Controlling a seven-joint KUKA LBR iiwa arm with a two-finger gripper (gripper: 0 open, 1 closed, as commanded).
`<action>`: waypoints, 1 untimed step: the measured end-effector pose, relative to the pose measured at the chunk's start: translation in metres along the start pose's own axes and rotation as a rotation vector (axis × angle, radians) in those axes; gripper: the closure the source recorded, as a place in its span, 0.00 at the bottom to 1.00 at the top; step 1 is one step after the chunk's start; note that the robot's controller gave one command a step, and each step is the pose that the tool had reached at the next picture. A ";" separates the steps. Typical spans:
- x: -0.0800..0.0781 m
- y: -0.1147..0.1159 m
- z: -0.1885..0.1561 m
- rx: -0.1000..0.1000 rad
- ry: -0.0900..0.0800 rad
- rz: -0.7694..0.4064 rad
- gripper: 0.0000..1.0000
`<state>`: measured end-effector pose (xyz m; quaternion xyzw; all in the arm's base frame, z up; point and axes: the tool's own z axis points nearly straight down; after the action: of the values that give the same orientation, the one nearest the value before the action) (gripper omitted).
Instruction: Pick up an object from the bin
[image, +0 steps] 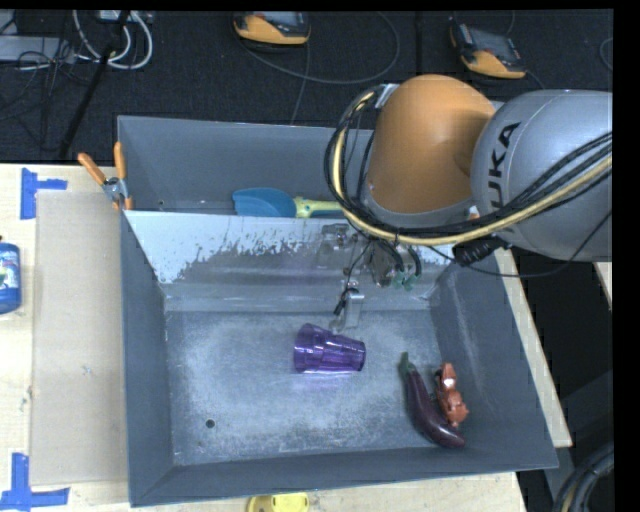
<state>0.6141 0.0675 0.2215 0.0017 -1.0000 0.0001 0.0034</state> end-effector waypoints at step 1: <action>-0.001 0.000 -0.005 -0.001 -0.007 0.001 0.00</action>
Offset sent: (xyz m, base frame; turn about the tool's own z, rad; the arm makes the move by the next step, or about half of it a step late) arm -0.0363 0.0028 -0.0839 -0.1342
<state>0.6149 0.0672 0.2265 0.0010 -1.0000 -0.0003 -0.0001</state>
